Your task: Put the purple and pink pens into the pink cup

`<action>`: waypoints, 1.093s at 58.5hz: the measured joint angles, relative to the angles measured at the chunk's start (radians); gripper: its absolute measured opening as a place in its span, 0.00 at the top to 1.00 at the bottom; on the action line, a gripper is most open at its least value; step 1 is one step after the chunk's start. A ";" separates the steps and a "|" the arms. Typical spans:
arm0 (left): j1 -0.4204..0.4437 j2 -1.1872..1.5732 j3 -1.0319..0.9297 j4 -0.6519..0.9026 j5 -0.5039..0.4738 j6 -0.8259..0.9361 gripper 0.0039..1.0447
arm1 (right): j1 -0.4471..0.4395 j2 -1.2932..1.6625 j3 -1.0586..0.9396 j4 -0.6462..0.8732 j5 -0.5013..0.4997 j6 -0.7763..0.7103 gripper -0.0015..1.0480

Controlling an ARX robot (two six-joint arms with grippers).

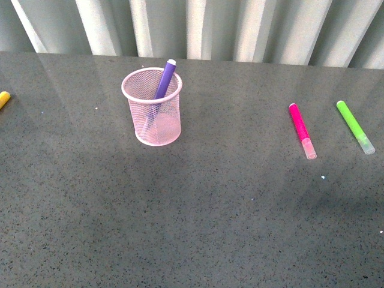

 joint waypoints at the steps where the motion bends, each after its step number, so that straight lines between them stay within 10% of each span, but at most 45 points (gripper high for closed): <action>1: 0.003 -0.018 -0.011 -0.004 0.004 -0.001 0.97 | 0.000 0.000 0.000 0.000 0.000 0.000 0.07; 64: 0.106 -0.882 -0.247 -0.622 0.098 0.007 0.97 | 0.000 0.000 0.000 0.000 0.000 0.000 0.07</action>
